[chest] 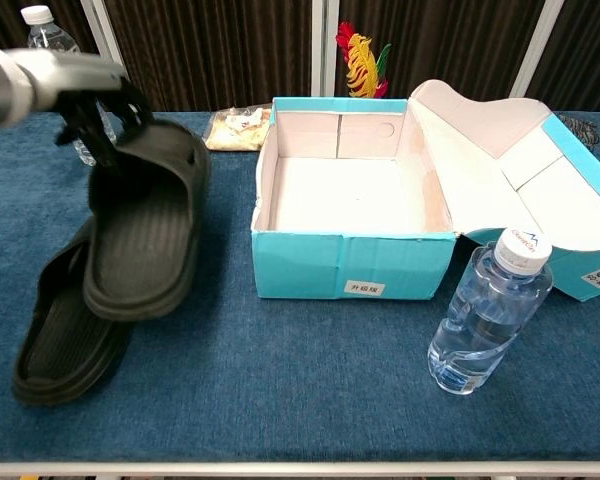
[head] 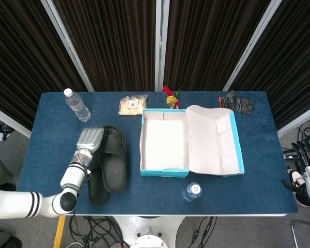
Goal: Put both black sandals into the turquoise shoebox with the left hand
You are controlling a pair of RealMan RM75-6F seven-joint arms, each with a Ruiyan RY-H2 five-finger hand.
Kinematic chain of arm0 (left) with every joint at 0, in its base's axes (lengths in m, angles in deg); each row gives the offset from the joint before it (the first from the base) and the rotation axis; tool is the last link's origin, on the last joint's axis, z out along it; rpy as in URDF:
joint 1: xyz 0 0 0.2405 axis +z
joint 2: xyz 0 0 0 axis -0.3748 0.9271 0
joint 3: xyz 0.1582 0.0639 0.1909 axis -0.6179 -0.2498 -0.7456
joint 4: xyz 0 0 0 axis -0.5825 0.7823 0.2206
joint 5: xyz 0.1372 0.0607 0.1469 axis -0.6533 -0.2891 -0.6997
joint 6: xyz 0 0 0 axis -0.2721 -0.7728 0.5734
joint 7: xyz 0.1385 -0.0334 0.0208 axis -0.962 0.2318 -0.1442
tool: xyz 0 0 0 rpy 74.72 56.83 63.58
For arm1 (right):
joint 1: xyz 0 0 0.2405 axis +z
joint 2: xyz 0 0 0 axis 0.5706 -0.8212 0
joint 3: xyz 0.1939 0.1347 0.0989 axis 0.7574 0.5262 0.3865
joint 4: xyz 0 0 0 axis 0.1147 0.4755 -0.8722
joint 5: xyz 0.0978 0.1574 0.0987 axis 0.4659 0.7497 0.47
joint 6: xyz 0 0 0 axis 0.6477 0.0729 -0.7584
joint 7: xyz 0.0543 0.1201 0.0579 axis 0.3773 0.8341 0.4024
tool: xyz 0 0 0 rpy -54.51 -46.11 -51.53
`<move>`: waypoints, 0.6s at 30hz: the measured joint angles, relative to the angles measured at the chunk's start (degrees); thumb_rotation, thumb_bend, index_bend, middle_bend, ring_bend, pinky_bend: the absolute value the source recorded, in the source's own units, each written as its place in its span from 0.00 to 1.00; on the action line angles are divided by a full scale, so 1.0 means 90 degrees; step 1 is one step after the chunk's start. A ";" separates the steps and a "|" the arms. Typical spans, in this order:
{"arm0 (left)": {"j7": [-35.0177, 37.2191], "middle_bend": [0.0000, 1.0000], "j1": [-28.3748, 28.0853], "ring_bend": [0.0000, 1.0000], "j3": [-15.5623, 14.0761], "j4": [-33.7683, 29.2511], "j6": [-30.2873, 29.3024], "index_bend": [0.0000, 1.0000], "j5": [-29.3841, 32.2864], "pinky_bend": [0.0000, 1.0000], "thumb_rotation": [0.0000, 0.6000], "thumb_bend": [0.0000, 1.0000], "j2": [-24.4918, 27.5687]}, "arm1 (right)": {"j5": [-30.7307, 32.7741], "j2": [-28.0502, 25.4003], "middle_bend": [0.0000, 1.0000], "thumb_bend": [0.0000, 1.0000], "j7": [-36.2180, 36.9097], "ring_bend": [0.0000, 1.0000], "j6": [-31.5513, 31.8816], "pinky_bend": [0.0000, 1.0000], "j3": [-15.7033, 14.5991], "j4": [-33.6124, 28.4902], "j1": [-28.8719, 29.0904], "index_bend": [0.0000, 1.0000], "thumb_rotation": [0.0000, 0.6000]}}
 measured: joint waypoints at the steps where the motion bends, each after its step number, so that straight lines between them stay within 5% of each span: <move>1: 0.0175 0.54 0.0085 0.90 0.0060 -0.0040 -0.0018 0.50 -0.0153 0.78 1.00 0.04 0.0080 | -0.0005 -0.0004 0.05 0.02 -0.0008 0.00 0.0000 0.00 0.0000 -0.0010 0.0002 0.02 1.00; 11: 0.2125 0.53 0.0453 0.81 0.0994 0.0490 0.0712 0.50 -0.1182 0.78 1.00 0.04 0.0172 | -0.0091 -0.0114 0.05 0.02 -0.0206 0.00 0.0026 0.00 -0.0002 -0.0257 0.0028 0.02 1.00; 18: 0.3630 0.52 0.0345 0.76 0.1558 0.1699 0.1834 0.50 -0.2020 0.78 1.00 0.04 -0.0517 | -0.0113 -0.0235 0.05 0.02 -0.0449 0.00 0.0008 0.00 0.0008 -0.0522 0.0064 0.02 1.00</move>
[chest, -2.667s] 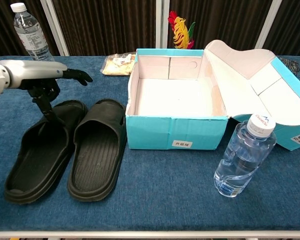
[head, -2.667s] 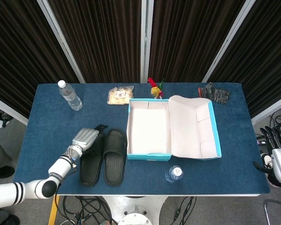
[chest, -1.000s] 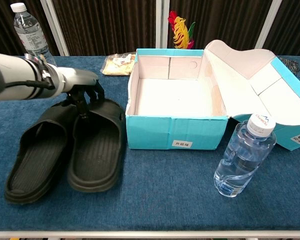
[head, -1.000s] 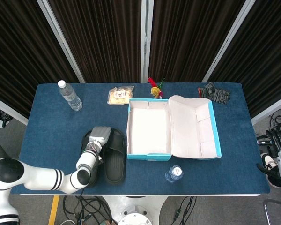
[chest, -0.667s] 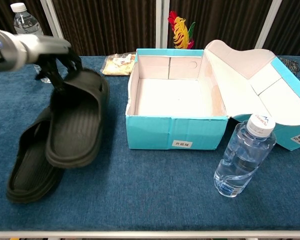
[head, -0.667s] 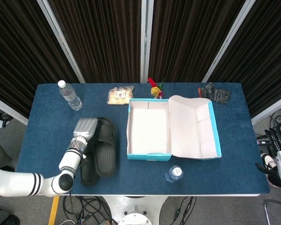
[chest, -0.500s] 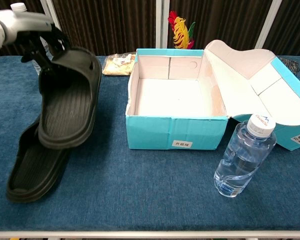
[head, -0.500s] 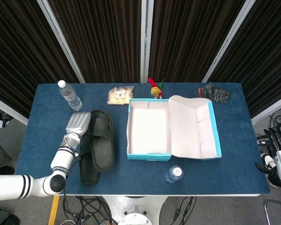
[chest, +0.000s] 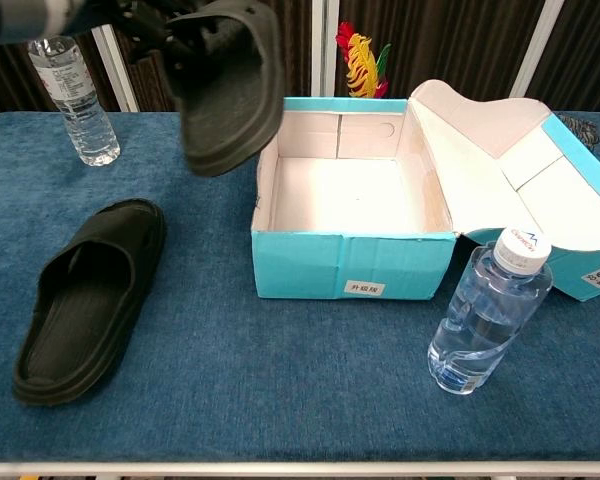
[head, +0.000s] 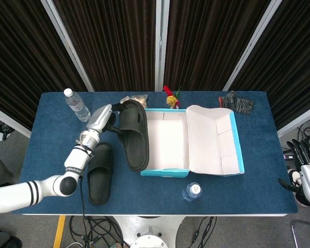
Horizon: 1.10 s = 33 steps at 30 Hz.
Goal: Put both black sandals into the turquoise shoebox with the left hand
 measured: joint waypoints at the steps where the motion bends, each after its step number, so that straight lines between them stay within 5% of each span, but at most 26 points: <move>1: 0.0148 0.52 -0.0065 0.76 0.0057 0.0299 0.0190 0.50 -0.0120 0.78 1.00 0.04 -0.0165 | 0.0005 -0.0013 0.05 0.02 -0.0028 0.00 -0.0011 0.00 0.0002 -0.0028 0.0007 0.02 1.00; 10: 0.1221 0.52 -0.0761 0.76 0.0472 0.2542 0.1166 0.50 -0.0975 0.77 1.00 0.04 -0.1612 | 0.0095 -0.0155 0.05 0.02 -0.0266 0.00 -0.0114 0.00 0.0041 -0.0271 0.0076 0.02 1.00; 33: 0.2249 0.51 -0.1669 0.75 0.0486 0.5681 0.1432 0.50 -0.2184 0.71 1.00 0.04 -0.3836 | 0.0339 -0.0242 0.05 0.02 -0.0233 0.00 -0.0330 0.00 0.0096 -0.0263 0.0174 0.02 1.00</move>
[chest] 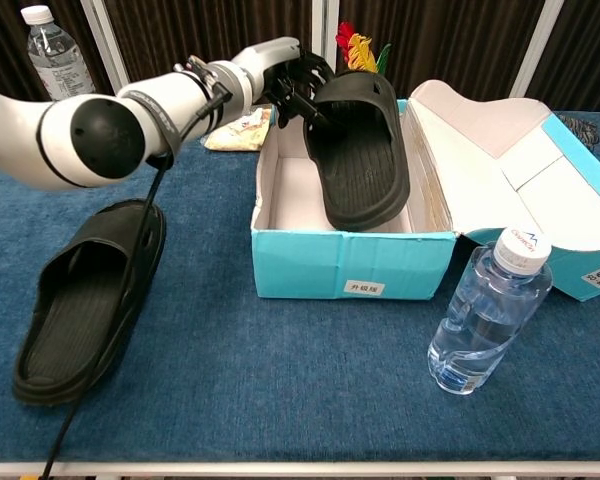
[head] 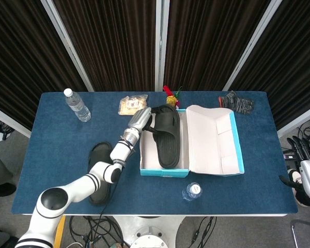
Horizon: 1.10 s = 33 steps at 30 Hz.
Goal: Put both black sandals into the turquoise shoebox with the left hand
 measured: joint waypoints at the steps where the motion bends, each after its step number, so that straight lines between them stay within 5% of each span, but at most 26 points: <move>1: 0.0051 0.51 -0.0046 0.75 0.0002 0.0144 0.0045 0.50 -0.0026 0.71 1.00 0.04 -0.0092 | 0.0000 -0.0007 0.05 0.02 -0.0012 0.00 0.0002 0.00 0.0002 -0.0008 0.0001 0.02 1.00; 9: 0.0329 0.50 -0.0240 0.75 -0.0016 0.0853 0.0308 0.47 -0.0203 0.70 1.00 0.04 -0.0592 | 0.0046 -0.0040 0.05 0.02 -0.0094 0.00 0.0026 0.00 -0.0004 -0.0094 -0.0022 0.02 1.00; 24: 0.0056 0.37 -0.0415 0.67 -0.0041 0.1465 0.0549 0.28 -0.0296 0.63 1.00 0.03 -0.1007 | 0.0048 -0.0090 0.05 0.02 -0.0129 0.00 0.0096 0.00 -0.0016 -0.0157 -0.0068 0.02 1.00; 30: -0.0110 0.22 -0.0391 0.49 -0.0149 0.1540 0.0160 0.14 -0.0502 0.60 1.00 0.02 -0.1116 | 0.0027 -0.0089 0.05 0.02 -0.0105 0.00 0.0118 0.00 -0.0020 -0.0146 -0.0077 0.02 1.00; 33: -0.0139 0.15 -0.0376 0.32 -0.0210 0.1536 0.0008 0.10 -0.0620 0.58 1.00 0.01 -0.1130 | 0.0023 -0.0093 0.05 0.02 -0.0092 0.00 0.0134 0.00 -0.0024 -0.0137 -0.0090 0.02 1.00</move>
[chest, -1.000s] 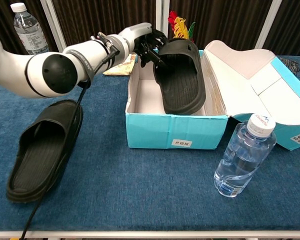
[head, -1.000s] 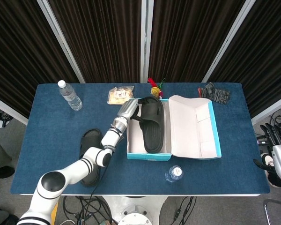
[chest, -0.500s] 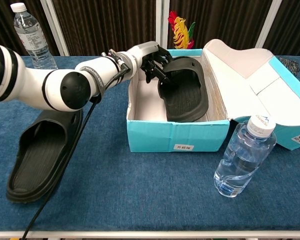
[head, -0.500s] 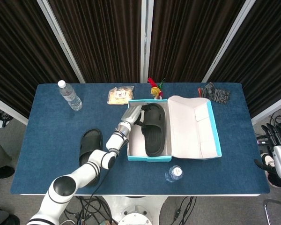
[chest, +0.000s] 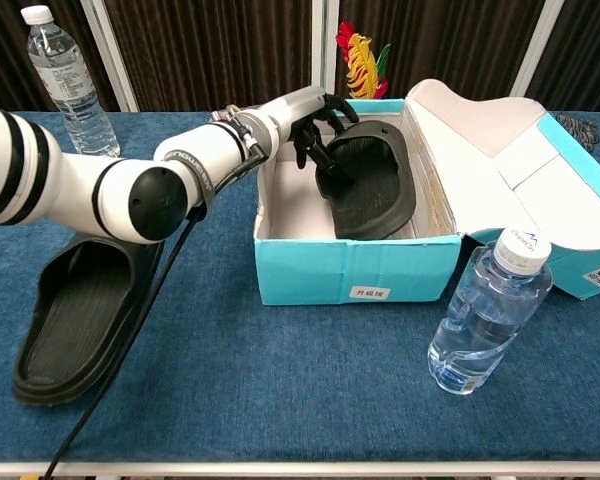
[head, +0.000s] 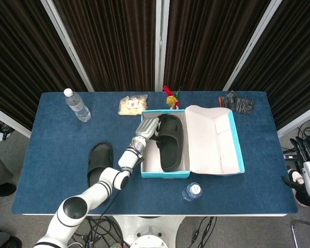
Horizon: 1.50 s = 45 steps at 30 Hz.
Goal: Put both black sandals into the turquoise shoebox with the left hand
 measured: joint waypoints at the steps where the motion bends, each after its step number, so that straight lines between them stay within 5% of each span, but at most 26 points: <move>1: -0.0002 0.14 0.0009 0.25 -0.0025 -0.0015 -0.0076 0.10 -0.0052 0.55 1.00 0.01 0.0004 | -0.0002 -0.0002 0.05 0.02 0.0007 0.00 0.0004 0.00 -0.0001 0.0003 -0.0004 0.02 1.00; 6: -0.0041 0.03 0.0065 0.07 -0.0172 -0.0118 -0.0420 0.08 -0.0310 0.41 1.00 0.01 0.0073 | -0.0043 0.0001 0.05 0.03 0.0061 0.00 0.0037 0.00 -0.0011 0.0029 -0.0020 0.02 1.00; 15: -0.0365 0.02 0.0326 0.06 -0.0556 -0.0940 -0.1102 0.08 -0.0853 0.38 1.00 0.01 0.0672 | -0.0163 0.0023 0.05 0.03 0.0133 0.00 0.0080 0.00 -0.0023 0.0068 -0.0015 0.02 1.00; 31: -0.2813 0.02 0.1129 0.04 -0.1070 -0.5308 -0.1266 0.08 -0.0729 0.23 1.00 0.01 0.2872 | -0.0370 0.0086 0.05 0.03 0.0207 0.00 0.0208 0.00 -0.0085 0.0096 -0.0056 0.02 1.00; 36: -0.3419 0.02 0.1102 0.03 -0.1144 -0.5447 -0.1041 0.08 -0.0358 0.21 1.00 0.01 0.2813 | -0.0384 0.0054 0.05 0.03 0.0186 0.00 0.0261 0.00 -0.0090 0.0062 -0.0086 0.02 1.00; 45: -0.3852 0.02 0.0897 0.02 -0.1159 -0.4563 -0.0674 0.08 0.0245 0.21 1.00 0.01 0.2104 | -0.0387 0.0068 0.05 0.03 0.0222 0.00 0.0233 0.01 -0.0098 0.0089 -0.0079 0.02 1.00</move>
